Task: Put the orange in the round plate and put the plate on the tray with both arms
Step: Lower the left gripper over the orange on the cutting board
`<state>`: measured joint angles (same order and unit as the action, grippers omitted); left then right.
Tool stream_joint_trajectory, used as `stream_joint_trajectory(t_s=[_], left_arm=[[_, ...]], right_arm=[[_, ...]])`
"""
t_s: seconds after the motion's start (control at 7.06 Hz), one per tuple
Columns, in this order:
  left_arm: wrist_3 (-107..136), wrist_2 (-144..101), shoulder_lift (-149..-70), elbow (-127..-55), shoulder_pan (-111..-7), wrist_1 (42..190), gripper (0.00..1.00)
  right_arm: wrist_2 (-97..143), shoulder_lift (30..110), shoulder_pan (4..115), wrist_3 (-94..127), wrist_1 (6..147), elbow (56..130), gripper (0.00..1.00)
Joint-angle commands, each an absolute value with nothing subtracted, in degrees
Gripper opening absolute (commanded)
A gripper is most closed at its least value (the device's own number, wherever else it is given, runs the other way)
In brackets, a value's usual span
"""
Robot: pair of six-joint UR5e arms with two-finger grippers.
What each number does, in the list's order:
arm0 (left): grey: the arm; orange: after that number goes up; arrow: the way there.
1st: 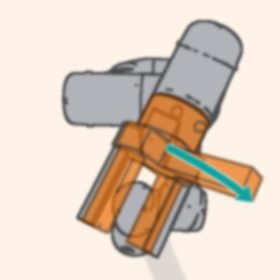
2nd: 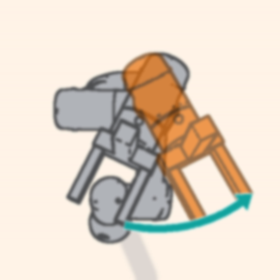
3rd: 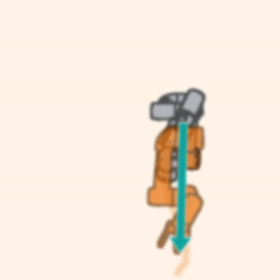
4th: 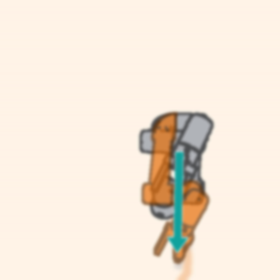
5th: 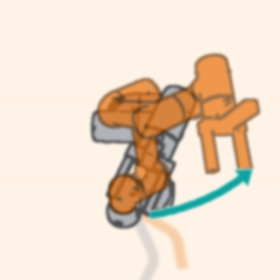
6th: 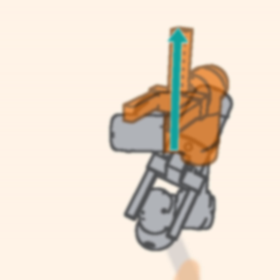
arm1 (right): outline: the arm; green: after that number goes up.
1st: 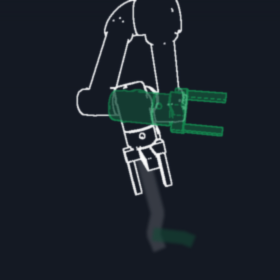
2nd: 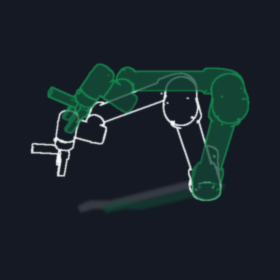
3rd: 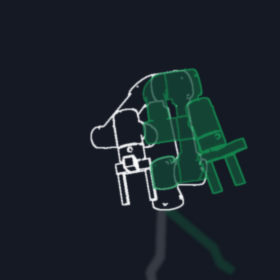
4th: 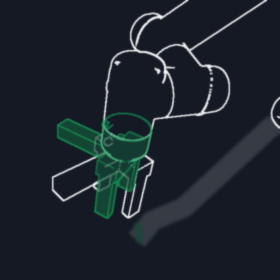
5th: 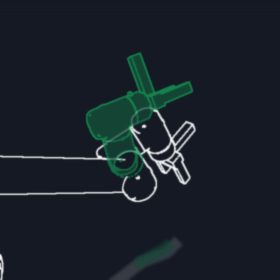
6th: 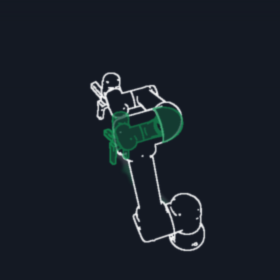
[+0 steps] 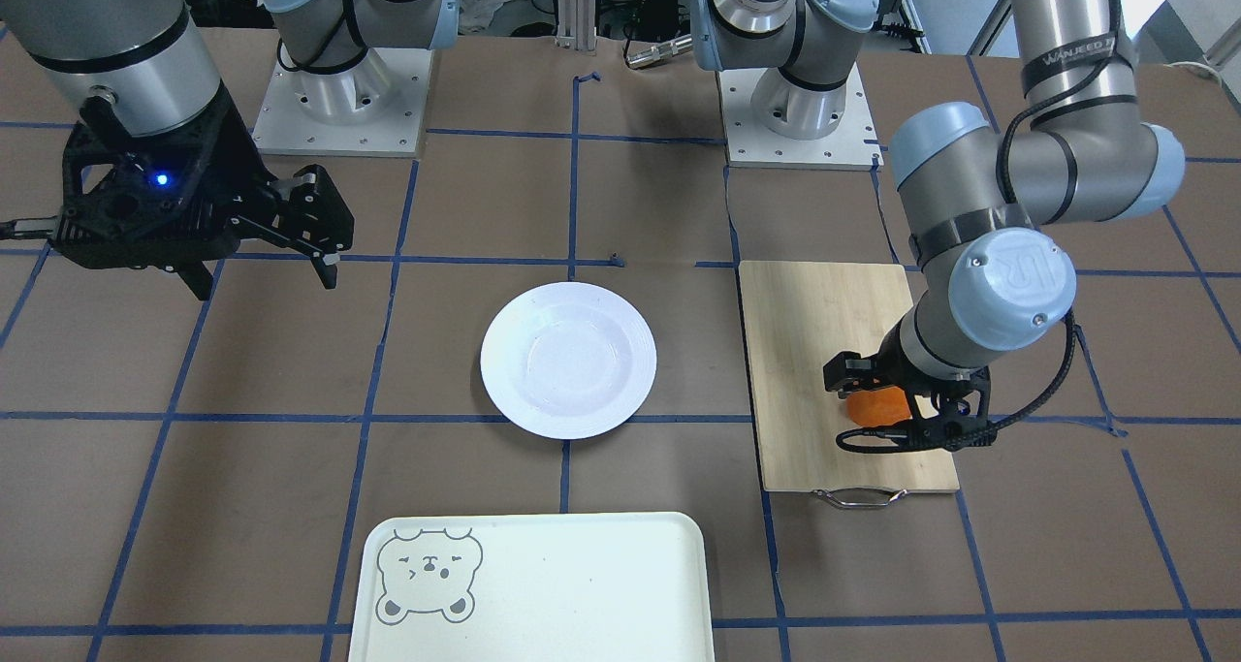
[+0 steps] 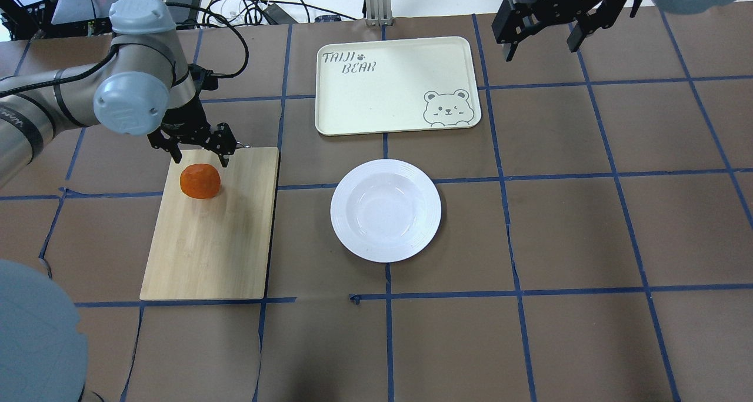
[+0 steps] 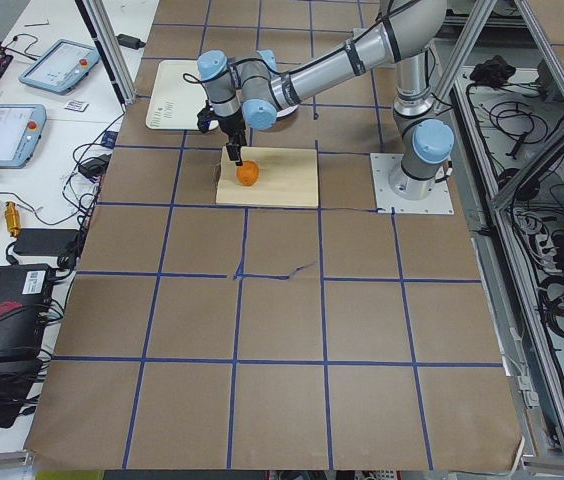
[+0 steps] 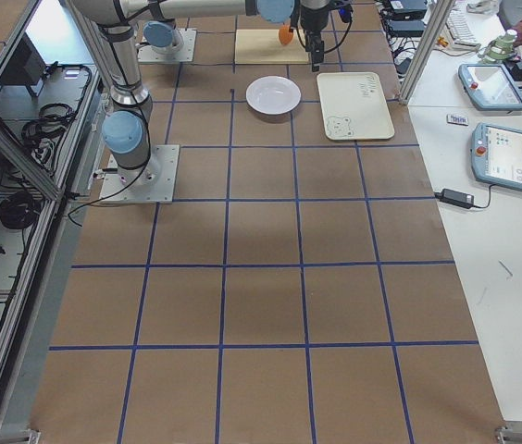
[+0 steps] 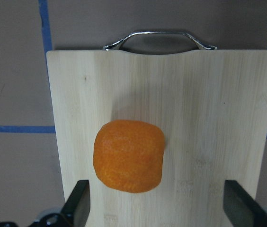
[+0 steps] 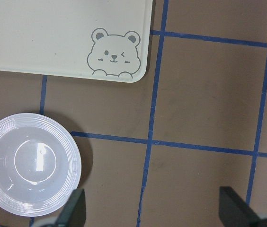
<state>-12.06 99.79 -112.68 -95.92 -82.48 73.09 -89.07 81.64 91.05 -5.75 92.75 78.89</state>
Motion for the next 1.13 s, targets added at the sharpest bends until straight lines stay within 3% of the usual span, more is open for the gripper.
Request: stream_joint_trajectory(t_s=[0.0, 0.42, 0.57, 0.71, 0.85, 0.99], left_arm=[[-15.2, 103.24, -115.22, -96.15, -82.35, 74.0, 1.0], [-14.86, 104.85, -116.01, -96.33, -82.35, 75.24, 1.0], [-14.85, 104.77, -116.1, -96.33, -82.35, 75.23, 0.87], [-14.77, 104.85, -116.1, -96.24, -82.35, 75.23, 0.56], [-14.5, 104.77, -116.1, -96.24, -82.35, 75.23, 0.28], [-14.07, 104.77, -116.1, -95.98, -82.35, 75.15, 0.19]], right_arm=[[-89.12, 82.0, 91.14, -2.23, 92.2, 78.92, 1.0], [-88.42, 81.83, 91.05, -2.55, 92.46, 79.01, 1.0], [-88.42, 81.83, 91.05, -2.64, 92.55, 79.01, 1.0], [-88.33, 81.74, 91.05, -2.9, 92.98, 79.01, 0.9], [-88.59, 81.83, 91.05, -2.9, 92.47, 79.01, 0.9], [-88.51, 81.83, 91.05, -2.81, 92.37, 79.01, 0.9]])
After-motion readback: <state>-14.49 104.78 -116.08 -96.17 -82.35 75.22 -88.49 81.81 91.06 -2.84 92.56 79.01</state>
